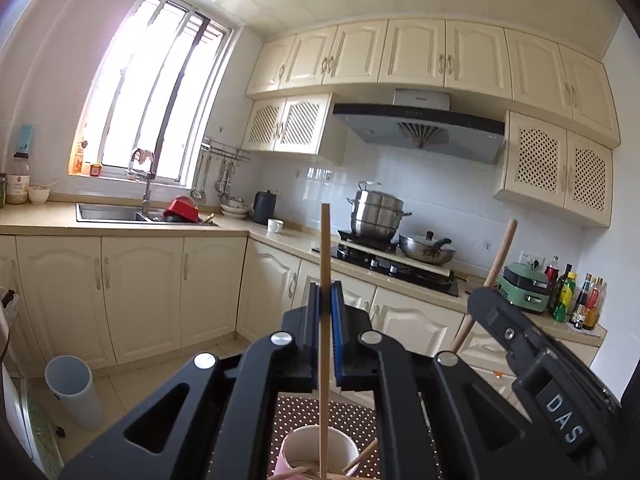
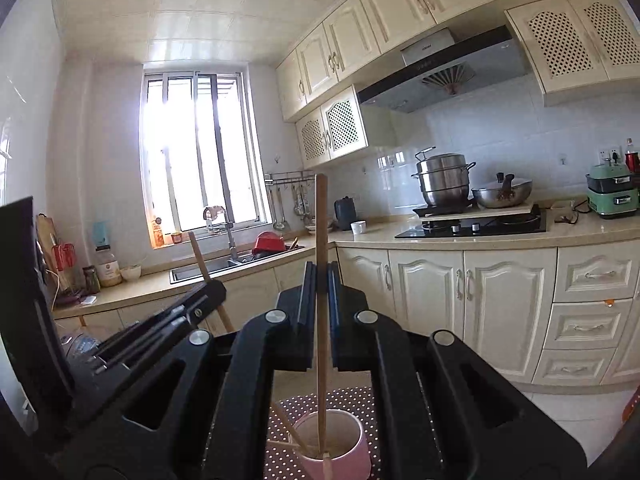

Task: Organize utensils
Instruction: 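Drop the chopstick into the pink cup by opening the left gripper while the right gripper releases its chopstick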

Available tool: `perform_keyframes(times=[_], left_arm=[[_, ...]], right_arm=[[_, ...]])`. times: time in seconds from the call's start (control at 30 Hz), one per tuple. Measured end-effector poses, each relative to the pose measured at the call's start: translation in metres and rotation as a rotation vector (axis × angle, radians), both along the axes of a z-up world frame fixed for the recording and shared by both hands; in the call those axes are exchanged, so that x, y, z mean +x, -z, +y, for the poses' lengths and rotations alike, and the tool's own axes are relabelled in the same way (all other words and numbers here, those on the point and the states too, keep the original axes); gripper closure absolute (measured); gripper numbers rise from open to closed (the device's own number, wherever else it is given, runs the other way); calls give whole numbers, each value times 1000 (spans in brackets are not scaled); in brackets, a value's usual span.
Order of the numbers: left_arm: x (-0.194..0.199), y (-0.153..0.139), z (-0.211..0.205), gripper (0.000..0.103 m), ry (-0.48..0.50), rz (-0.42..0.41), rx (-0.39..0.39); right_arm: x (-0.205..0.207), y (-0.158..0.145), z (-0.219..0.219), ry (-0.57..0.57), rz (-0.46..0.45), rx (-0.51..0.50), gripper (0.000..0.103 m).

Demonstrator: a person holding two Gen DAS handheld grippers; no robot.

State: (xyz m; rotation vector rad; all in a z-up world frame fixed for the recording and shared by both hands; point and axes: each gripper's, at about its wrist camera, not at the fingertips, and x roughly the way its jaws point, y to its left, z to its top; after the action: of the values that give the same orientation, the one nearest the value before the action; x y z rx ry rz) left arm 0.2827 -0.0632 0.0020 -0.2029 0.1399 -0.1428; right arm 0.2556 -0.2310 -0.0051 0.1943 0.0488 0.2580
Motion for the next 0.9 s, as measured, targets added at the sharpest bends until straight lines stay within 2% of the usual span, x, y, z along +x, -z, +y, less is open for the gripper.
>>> perform_keyframes(times=[0.47,0.7,0.8,0.83,0.9], left_arm=[[17,28,-4,97,50,109,36],[16,34,-7,96,62,142,76],[15,35,-5,88,50,154,80],[14,34,-4,79,46,153,79],[12,33,-2,76,41,147,81]], right_arm=[[10,15,4,9,39,-57,97],[9,15,6,24,-2,-72,97],[12,18,7,16,-3,-67,97],[14,20,7,11,1,-66,97],[15,23,8,9,14,-72,97]])
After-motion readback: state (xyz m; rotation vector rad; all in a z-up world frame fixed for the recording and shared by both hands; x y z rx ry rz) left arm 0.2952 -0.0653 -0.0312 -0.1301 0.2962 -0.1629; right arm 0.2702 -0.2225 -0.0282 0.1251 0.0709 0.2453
